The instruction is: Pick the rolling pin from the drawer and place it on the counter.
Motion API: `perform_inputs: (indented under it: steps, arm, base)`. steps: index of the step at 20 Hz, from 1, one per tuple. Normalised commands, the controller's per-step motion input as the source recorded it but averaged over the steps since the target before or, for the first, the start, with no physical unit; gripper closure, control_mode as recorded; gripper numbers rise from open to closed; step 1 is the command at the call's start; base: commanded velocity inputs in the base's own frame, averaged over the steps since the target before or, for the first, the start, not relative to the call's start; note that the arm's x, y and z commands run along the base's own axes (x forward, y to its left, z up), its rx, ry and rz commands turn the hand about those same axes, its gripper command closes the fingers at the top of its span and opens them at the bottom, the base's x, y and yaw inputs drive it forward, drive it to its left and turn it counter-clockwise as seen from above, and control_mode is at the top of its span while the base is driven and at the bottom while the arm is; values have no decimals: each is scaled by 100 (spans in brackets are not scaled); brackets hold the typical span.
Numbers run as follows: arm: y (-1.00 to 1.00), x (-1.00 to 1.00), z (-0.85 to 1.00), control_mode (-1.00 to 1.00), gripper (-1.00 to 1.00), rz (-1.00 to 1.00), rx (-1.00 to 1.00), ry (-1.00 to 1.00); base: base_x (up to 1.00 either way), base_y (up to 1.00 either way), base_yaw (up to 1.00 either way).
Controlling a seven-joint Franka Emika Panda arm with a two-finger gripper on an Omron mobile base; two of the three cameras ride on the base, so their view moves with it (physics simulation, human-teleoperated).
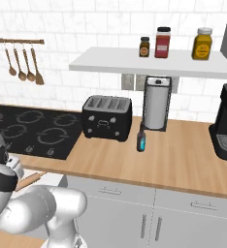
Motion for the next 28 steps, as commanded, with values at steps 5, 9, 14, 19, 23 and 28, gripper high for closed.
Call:
perform_inputs:
  steps: [5, 9, 14, 19, 23, 28]
  arm:
    - [15, 0, -33, -100, -100, 0, 0, 0]
    - [10, 0, -24, -100, -100, 0, 0, 0]
    - [7, 1, -24, -100, -100, 0, 0, 0]
    - [6, 4, -17, -100, -100, 0, 0, 0]
    - [3, 12, -14, -100, -100, 0, 0, 0]
    - [4, 18, -14, -100, -100, 0, 0, 0]
  base:
    - [0, 0, 0]
    - [0, 0, 0]
    - [0, 0, 0]
    - [0, 0, 0]
    - [0, 0, 0]
    - [0, 0, 0]
